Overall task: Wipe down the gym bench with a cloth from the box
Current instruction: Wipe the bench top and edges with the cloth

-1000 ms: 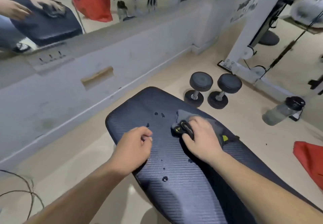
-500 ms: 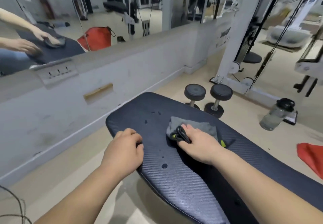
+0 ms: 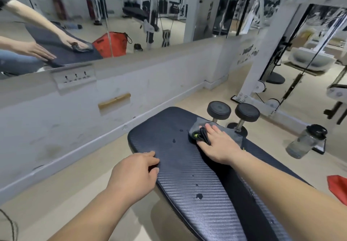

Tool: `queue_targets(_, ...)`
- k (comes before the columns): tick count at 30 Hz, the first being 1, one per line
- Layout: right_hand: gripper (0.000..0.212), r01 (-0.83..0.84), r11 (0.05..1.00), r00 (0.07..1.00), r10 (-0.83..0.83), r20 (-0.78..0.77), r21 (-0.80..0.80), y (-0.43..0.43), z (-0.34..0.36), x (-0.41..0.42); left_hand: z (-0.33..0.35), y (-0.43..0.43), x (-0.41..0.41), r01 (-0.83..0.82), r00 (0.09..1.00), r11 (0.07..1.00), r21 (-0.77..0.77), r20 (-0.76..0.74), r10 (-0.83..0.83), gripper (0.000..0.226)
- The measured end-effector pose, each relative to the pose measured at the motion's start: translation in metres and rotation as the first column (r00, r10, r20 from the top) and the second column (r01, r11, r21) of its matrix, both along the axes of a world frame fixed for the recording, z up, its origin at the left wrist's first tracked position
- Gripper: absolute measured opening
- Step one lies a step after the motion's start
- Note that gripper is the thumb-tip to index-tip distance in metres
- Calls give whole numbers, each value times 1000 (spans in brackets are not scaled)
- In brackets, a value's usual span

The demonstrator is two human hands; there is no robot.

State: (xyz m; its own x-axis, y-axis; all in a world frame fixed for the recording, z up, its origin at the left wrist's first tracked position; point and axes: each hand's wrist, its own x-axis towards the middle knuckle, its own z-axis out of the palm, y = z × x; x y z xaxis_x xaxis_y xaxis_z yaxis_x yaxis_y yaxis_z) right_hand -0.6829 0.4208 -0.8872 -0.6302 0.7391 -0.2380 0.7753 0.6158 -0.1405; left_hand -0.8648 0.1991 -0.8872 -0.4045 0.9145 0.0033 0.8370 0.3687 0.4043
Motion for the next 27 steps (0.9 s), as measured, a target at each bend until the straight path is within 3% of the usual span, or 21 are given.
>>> queue_targets(5, 76, 86, 996, 996, -86, 8, 15, 18, -9, -53, -12, -5, -15, -29, 998, 999, 36, 56, 27, 54)
queue_targets(9, 72, -80, 997, 997, 80, -8, 18, -23, -7, -50, -16, -4, -25, -99, 987, 995, -6, 127, 99, 84)
queue_targets(13, 88, -312, 950, 950, 312, -7, 22, -77, -3, -31, -22, 0, -29, -110, 981, 993, 38, 162, 103, 61)
queue_targets(17, 83, -424, 905, 905, 425, 22, -37, -56, 5, -31, -29, 1, -31, -123, 976, 990, 74, 188, 108, 45)
queue_targets(19, 75, -394, 918, 918, 395, 29, -35, -23, 3, -53, -32, -1, -33, -123, 977, 988, 88, 187, 105, 49)
queue_targets(24, 73, -80, 996, 997, 80, 12, 28, 7, -18, -120, -33, -8, -40, -156, 958, 982, 102, 260, 125, 54)
queue_targets(27, 72, -143, 990, 990, 144, -12, 16, -25, -16, -123, -34, -11, -45, -161, 949, 980, 115, 289, 122, 53)
